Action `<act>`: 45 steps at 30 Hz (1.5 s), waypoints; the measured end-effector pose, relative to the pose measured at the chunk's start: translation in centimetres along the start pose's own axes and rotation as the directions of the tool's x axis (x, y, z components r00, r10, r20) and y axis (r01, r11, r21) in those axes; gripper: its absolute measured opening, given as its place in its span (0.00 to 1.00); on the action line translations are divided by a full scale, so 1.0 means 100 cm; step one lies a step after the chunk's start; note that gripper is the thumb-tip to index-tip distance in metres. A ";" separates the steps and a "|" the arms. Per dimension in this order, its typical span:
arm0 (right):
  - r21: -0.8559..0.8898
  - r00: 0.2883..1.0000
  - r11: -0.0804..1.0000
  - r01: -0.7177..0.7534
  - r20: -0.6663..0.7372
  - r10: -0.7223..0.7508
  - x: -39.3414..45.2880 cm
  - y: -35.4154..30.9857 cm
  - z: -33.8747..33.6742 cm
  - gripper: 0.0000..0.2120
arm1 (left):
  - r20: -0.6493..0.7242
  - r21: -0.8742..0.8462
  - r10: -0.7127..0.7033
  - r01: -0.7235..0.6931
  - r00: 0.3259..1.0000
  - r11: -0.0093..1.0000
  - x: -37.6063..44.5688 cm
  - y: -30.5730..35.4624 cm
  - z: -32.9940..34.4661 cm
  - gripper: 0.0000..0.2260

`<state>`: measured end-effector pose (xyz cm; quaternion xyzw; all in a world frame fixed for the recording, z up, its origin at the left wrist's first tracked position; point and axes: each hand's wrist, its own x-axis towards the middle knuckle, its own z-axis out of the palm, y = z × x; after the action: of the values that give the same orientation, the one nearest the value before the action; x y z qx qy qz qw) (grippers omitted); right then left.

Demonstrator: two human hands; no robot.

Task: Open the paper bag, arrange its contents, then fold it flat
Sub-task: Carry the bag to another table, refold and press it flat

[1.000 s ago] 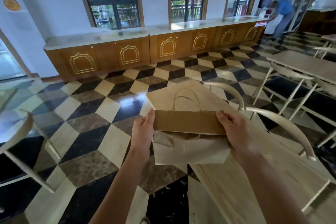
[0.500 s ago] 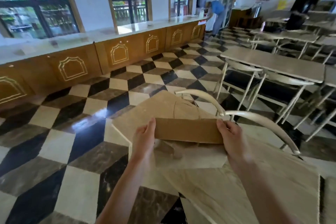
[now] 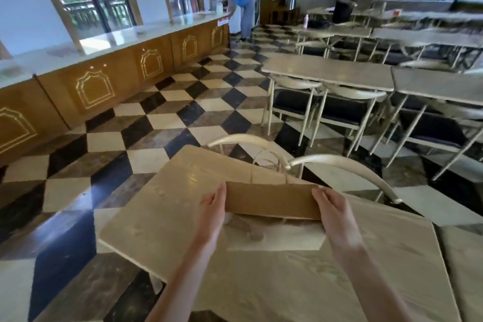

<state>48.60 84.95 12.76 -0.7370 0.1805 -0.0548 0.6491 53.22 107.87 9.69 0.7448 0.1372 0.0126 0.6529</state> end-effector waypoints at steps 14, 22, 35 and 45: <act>-0.217 0.987 0.963 -0.158 -0.045 0.151 0.121 0.058 0.006 0.17 | 0.130 0.250 0.015 -0.047 0.991 0.967 0.150 -0.055 0.072 0.27; -0.273 0.947 0.907 -0.322 -0.100 0.306 0.139 0.116 0.028 0.14 | 0.335 0.424 -0.179 0.022 0.925 0.905 0.191 -0.098 0.074 0.26; -0.329 0.844 0.782 -0.530 -0.290 0.450 0.138 0.170 0.093 0.15 | 0.476 0.550 -0.189 -0.123 0.859 0.826 0.231 -0.149 0.055 0.17; -0.305 0.807 0.767 -0.564 -0.398 0.436 0.145 0.178 0.105 0.09 | 0.533 0.530 -0.161 -0.179 0.831 0.829 0.249 -0.155 0.062 0.21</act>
<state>61.91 88.28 -8.39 -0.7620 0.4773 0.0487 0.4350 75.46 109.03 -10.39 0.8737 -0.0650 -0.2420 0.4169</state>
